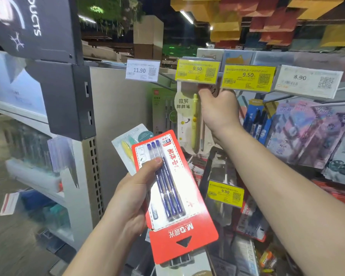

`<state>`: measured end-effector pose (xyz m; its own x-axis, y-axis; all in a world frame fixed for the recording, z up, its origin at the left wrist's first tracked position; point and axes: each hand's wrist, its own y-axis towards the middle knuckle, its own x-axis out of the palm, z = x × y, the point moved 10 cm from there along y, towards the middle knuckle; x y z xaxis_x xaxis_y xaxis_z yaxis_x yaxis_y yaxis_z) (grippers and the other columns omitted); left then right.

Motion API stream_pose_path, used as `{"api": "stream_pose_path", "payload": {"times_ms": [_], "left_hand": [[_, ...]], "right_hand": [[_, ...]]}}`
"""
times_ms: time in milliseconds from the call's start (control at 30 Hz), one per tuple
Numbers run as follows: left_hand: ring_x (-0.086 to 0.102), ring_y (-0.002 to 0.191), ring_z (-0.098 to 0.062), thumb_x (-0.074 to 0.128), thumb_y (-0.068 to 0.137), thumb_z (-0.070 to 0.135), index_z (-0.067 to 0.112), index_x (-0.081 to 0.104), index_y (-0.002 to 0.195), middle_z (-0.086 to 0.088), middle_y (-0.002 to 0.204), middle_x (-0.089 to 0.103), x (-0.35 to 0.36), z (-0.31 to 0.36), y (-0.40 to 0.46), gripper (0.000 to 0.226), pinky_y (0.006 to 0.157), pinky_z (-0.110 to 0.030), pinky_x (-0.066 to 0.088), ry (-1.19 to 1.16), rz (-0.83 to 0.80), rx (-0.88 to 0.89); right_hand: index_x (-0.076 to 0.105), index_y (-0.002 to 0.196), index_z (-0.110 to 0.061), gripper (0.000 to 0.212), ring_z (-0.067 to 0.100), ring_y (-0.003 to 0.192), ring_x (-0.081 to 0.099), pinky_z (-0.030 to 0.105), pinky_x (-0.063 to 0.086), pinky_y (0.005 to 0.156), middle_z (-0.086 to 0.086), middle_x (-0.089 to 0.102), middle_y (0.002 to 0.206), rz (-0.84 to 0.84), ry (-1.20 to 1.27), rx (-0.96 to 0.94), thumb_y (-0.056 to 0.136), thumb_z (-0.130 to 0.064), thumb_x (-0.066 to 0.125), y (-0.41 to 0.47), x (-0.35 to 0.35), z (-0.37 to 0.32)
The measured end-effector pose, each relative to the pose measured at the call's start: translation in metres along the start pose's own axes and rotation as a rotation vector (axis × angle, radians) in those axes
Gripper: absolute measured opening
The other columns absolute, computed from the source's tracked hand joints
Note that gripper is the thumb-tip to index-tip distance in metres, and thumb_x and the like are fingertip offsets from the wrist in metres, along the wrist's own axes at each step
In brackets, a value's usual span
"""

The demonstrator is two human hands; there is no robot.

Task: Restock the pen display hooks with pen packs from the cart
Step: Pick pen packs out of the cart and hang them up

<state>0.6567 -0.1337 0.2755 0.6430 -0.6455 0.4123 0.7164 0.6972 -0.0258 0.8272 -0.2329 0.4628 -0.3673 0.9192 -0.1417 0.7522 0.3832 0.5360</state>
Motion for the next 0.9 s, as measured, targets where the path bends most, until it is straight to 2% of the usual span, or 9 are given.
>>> {"api": "stream_pose_path", "payload": {"times_ms": [200, 300, 333, 400, 433, 500, 633, 700, 900], "left_hand": [[0.065, 0.039, -0.009, 0.056, 0.103, 0.016, -0.003, 0.054, 0.139, 0.001, 0.047, 0.067, -0.009, 0.007, 0.0, 0.041, 0.036, -0.019, 0.048, -0.192, -0.075, 0.078], [0.079, 0.073, -0.028, 0.074, 0.089, 0.026, 0.009, 0.064, 0.127, -0.014, 0.092, 0.08, 0.01, -0.002, -0.026, 0.043, 0.056, -0.035, 0.062, -0.12, -0.09, -0.05], [0.079, 0.08, -0.034, 0.078, 0.084, 0.028, 0.009, 0.064, 0.128, -0.017, 0.101, 0.079, 0.017, -0.004, -0.03, 0.05, 0.061, -0.042, 0.064, -0.126, -0.068, -0.133], [0.078, 0.083, -0.037, 0.079, 0.082, 0.027, 0.008, 0.063, 0.132, -0.02, 0.104, 0.078, 0.02, -0.002, -0.03, 0.056, 0.065, -0.047, 0.065, -0.185, -0.017, -0.16], [0.078, 0.083, -0.037, 0.079, 0.083, 0.026, 0.007, 0.063, 0.132, -0.02, 0.104, 0.078, 0.021, -0.002, -0.025, 0.055, 0.066, -0.048, 0.065, -0.205, -0.016, -0.169], [0.078, 0.085, -0.038, 0.079, 0.084, 0.026, 0.008, 0.063, 0.132, -0.02, 0.104, 0.078, 0.019, 0.0, -0.022, 0.054, 0.069, -0.05, 0.065, -0.23, 0.013, -0.181], [0.078, 0.076, -0.035, 0.078, 0.083, 0.023, 0.007, 0.066, 0.128, -0.021, 0.102, 0.078, 0.016, 0.003, -0.017, 0.049, 0.06, -0.046, 0.063, -0.247, 0.018, -0.171], [0.077, 0.076, -0.036, 0.078, 0.081, 0.022, 0.007, 0.066, 0.129, -0.021, 0.102, 0.078, 0.015, 0.003, -0.013, 0.051, 0.06, -0.046, 0.063, -0.246, 0.036, -0.177], [0.078, 0.077, -0.036, 0.078, 0.084, 0.021, 0.009, 0.062, 0.133, -0.022, 0.103, 0.078, 0.015, 0.003, -0.009, 0.052, 0.06, -0.045, 0.062, -0.255, 0.016, -0.171]], "right_hand": [[0.042, 0.063, -0.017, 0.039, 0.002, 0.04, 0.034, 0.017, 0.022, 0.034, -0.004, 0.037, 0.056, -0.022, -0.075, -0.017, 0.099, -0.019, 0.055, 0.004, 0.003, -0.003], [0.056, 0.107, -0.014, 0.01, 0.005, 0.07, 0.052, 0.02, 0.048, 0.061, 0.0, 0.059, 0.088, -0.016, -0.024, 0.093, 0.104, -0.023, 0.052, 0.009, 0.004, 0.011], [0.053, 0.127, -0.014, 0.026, 0.008, 0.099, 0.059, 0.028, 0.053, 0.079, 0.003, 0.063, 0.11, -0.012, -0.006, 0.135, 0.105, -0.028, 0.054, 0.011, 0.006, 0.017], [0.045, 0.146, -0.019, 0.049, 0.017, 0.099, 0.047, 0.033, 0.048, 0.095, -0.001, 0.058, 0.131, -0.009, 0.015, 0.147, 0.103, -0.036, 0.059, 0.014, 0.008, 0.023], [0.047, 0.145, -0.022, 0.051, 0.018, 0.112, 0.055, 0.032, 0.047, 0.096, -0.007, 0.06, 0.128, -0.011, 0.016, 0.121, 0.1, -0.039, 0.063, 0.013, 0.009, 0.023], [0.057, 0.129, -0.025, 0.038, 0.017, 0.102, 0.063, 0.03, 0.051, 0.083, -0.013, 0.065, 0.105, -0.051, -0.056, 0.039, 0.096, -0.04, 0.068, 0.011, 0.011, 0.028], [0.065, 0.099, -0.014, 0.025, 0.032, 0.078, 0.069, 0.043, 0.057, 0.07, 0.011, 0.07, 0.087, -0.148, -0.281, 0.015, 0.096, -0.039, 0.066, 0.003, 0.019, 0.066], [0.059, 0.086, -0.025, 0.018, 0.035, 0.075, 0.072, 0.051, 0.06, 0.072, 0.008, 0.068, 0.084, -0.124, -0.298, 0.052, 0.099, -0.037, 0.062, 0.005, 0.018, 0.084], [0.056, 0.09, -0.026, 0.011, 0.032, 0.08, 0.073, 0.049, 0.063, 0.078, 0.006, 0.071, 0.094, -0.017, -0.339, 0.176, 0.098, -0.033, 0.058, 0.033, 0.021, 0.117]]}}
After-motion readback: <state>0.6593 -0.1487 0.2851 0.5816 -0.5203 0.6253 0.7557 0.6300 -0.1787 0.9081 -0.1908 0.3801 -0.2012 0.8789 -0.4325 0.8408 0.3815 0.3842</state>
